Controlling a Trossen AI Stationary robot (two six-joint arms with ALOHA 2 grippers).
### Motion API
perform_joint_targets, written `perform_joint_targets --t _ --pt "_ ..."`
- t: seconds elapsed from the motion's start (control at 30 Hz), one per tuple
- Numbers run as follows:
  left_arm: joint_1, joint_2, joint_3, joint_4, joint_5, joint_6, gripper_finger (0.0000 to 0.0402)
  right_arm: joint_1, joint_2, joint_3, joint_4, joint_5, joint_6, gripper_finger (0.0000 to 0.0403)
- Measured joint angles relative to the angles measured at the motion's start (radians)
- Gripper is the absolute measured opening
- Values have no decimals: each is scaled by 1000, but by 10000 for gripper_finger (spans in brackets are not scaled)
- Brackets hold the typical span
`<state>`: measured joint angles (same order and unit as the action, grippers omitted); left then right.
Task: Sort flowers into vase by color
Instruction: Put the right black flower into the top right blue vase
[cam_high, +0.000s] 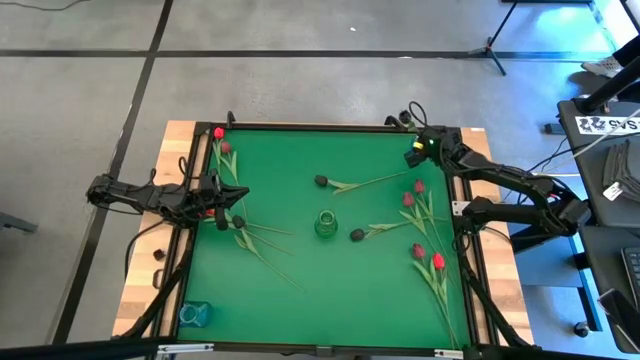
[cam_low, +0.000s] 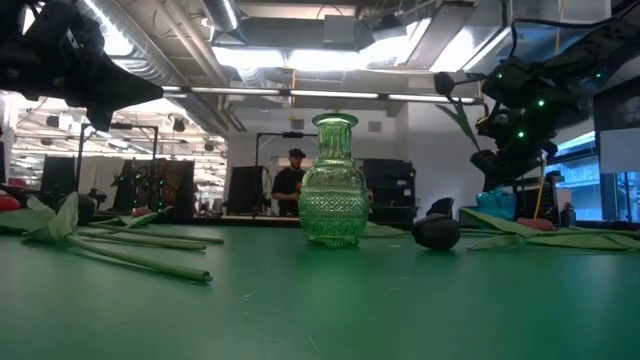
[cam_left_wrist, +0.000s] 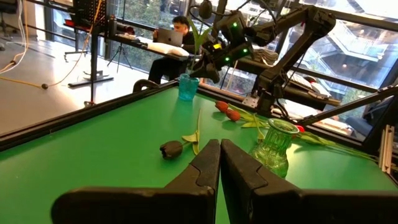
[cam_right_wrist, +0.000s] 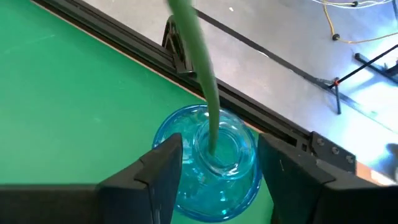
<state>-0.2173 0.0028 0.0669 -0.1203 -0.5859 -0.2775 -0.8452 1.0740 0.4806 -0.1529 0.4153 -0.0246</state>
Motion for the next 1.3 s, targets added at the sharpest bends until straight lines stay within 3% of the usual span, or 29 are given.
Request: perform_joint_targets --t 0.27,0.67,1.0,1.3 --pt "0 0 0 0 0 0 11 -15 0 75 -126 5 -58 216" --pt "0 0 0 0 0 0 11 -26 -2 216 -385 -69 -35 313" --pt "0 0 0 0 0 0 11 -18 -20 351 -664 -144 -38 316" --pt "0 0 0 0 0 0 11 106 -194 365 -875 -158 -16 317"
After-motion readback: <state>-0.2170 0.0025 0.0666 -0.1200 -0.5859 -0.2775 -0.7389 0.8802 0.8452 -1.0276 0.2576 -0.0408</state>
